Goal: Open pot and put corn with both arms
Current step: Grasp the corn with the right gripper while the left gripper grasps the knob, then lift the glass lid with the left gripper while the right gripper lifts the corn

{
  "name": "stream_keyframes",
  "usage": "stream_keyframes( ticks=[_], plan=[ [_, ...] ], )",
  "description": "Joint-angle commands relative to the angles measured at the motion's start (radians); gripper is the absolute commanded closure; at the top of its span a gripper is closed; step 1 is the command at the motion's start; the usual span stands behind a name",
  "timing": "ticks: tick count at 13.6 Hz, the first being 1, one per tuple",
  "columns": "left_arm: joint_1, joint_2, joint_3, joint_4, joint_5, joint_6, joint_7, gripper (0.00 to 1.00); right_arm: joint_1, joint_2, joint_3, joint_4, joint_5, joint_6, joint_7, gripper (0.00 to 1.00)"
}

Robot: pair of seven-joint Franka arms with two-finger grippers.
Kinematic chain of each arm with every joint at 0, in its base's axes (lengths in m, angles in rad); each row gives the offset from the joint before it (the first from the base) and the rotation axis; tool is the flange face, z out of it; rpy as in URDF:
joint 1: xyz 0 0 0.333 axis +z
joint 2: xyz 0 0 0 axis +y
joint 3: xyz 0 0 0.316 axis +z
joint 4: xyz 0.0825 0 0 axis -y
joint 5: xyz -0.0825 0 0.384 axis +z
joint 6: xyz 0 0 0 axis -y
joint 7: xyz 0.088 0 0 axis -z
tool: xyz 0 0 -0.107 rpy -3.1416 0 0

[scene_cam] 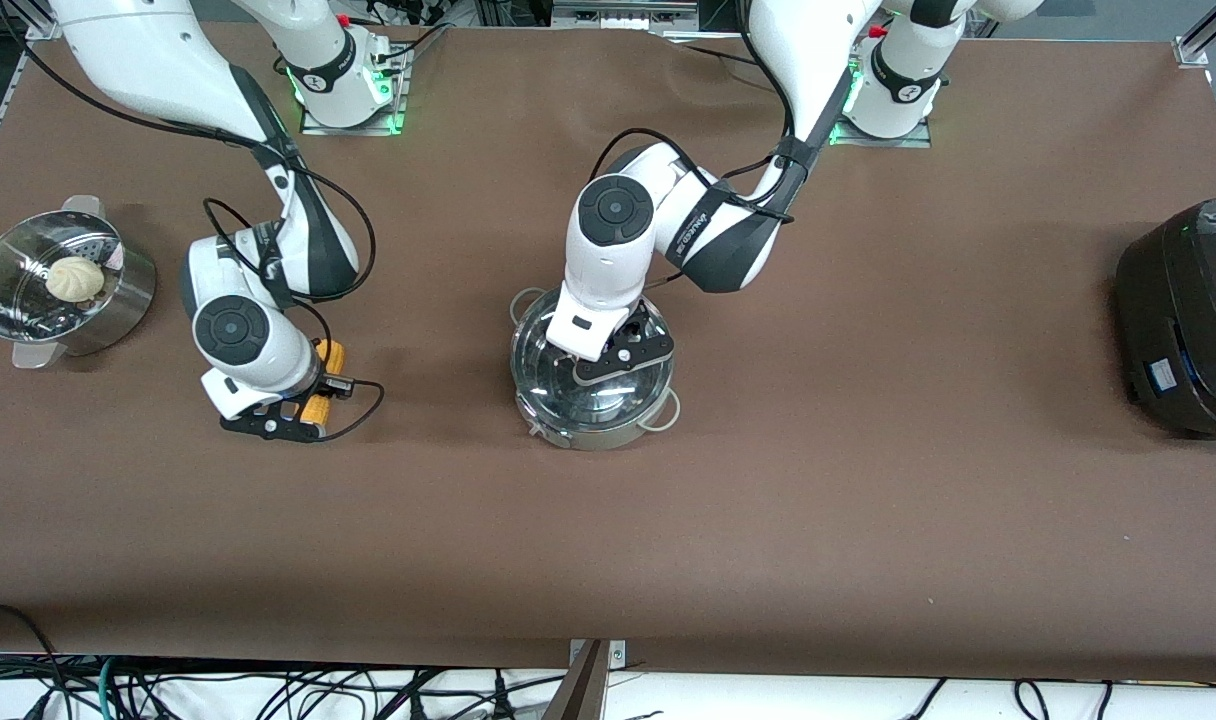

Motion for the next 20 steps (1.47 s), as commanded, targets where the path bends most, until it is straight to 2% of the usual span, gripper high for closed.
stream_keyframes(
  ticks=[1,4,6,8,11,13,15,18,19,20],
  plan=[
    [-0.018,-0.001,0.006,-0.006,0.014,0.008,-0.012,1.00,-0.003,-0.009,0.030,0.101,0.071,-0.156,-0.017,0.98],
    [-0.016,-0.035,0.006,0.004,0.012,-0.064,-0.012,1.00,-0.003,-0.033,0.030,0.136,0.112,-0.215,-0.054,0.98],
    [-0.010,-0.069,0.003,0.014,0.006,-0.155,-0.012,1.00,-0.003,-0.044,0.030,0.201,0.220,-0.307,-0.079,0.98],
    [0.010,-0.125,0.008,0.018,-0.035,-0.205,-0.003,1.00,-0.001,-0.044,0.034,0.262,0.280,-0.376,-0.066,0.98],
    [0.080,-0.233,0.028,-0.022,-0.077,-0.282,0.167,1.00,0.002,-0.044,0.054,0.310,0.381,-0.393,-0.030,0.98],
    [0.158,-0.312,0.028,-0.116,-0.074,-0.315,0.305,1.00,0.038,-0.041,0.068,0.321,0.412,-0.379,0.082,0.98],
    [0.258,-0.414,0.028,-0.280,-0.071,-0.307,0.513,1.00,0.109,-0.006,0.070,0.376,0.412,-0.349,0.209,0.97],
    [0.413,-0.481,0.029,-0.431,-0.063,-0.296,0.754,1.00,0.201,0.046,0.070,0.397,0.410,-0.214,0.334,0.98],
    [0.465,-0.492,0.036,-0.495,-0.054,-0.258,0.857,1.00,0.244,0.068,0.071,0.397,0.407,-0.153,0.369,0.97],
    [0.510,-0.515,0.054,-0.590,-0.054,-0.167,0.979,1.00,0.284,0.089,0.070,0.397,0.404,-0.094,0.433,0.97]
  ],
)
